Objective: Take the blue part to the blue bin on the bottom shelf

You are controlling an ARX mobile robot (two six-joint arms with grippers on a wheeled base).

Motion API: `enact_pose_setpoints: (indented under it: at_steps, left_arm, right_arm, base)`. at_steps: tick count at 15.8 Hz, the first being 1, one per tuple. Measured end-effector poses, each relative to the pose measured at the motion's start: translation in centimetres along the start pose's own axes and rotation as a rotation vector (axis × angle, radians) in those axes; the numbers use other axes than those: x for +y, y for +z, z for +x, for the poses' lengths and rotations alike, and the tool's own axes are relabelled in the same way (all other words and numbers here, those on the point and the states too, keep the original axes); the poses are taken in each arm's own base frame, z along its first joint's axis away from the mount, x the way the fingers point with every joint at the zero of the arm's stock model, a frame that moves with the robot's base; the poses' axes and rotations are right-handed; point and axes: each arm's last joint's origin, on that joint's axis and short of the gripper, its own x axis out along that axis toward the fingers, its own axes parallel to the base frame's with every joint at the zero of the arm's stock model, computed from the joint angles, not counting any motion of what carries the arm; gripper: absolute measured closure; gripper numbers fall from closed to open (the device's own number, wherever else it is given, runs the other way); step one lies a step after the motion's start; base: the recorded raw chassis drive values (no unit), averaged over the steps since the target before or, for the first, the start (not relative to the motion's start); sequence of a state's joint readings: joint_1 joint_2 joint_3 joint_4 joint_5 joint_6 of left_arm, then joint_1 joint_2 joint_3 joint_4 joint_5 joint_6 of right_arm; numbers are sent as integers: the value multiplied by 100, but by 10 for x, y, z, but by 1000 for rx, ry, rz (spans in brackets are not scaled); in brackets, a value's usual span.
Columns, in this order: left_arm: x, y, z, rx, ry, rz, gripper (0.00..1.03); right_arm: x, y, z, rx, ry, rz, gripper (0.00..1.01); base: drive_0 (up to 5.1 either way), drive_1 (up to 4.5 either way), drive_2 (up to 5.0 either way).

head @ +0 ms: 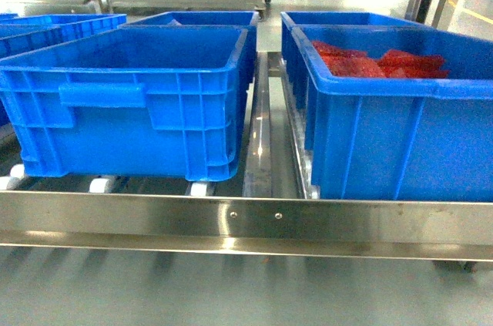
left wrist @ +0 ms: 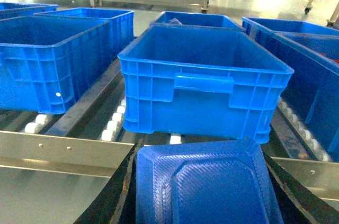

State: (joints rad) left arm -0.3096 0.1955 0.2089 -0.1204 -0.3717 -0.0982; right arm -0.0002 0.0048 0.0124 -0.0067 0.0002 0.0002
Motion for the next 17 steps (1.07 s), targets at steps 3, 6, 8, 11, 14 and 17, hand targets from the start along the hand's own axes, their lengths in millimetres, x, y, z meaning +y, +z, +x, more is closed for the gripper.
enact_pose_setpoints:
  at_steps: [3,6,8,11,14,17]
  left_arm:
    - [0,0,0,-2,1,0,59]
    - [0,0,0,-3,0,-1,59]
    - [0,1,0,-8,0,-3,59]
    - [0,1,0,-6,0,-2,59]
    - [0,1,0,-6,1,-2,59]
    - [0,0,0,-5,-3,-2,59]
  right_arm:
    - [0,0,0,0,0,0,3]
    - [0,0,0,-1,0,0,3]
    - [0,0,0,-2,0,0,3]
    - [0,0,0,-2,0,0,3]
    - [0,0,0,-3,0,0,3]
    - [0,0,0,-1,0,0,3]
  base:
    - [0,0,0]
    - [0,0,0]
    - [0,0,0]
    - [5,276,-267]
    - [-7,400,-415]
    - [-8,400,-416]
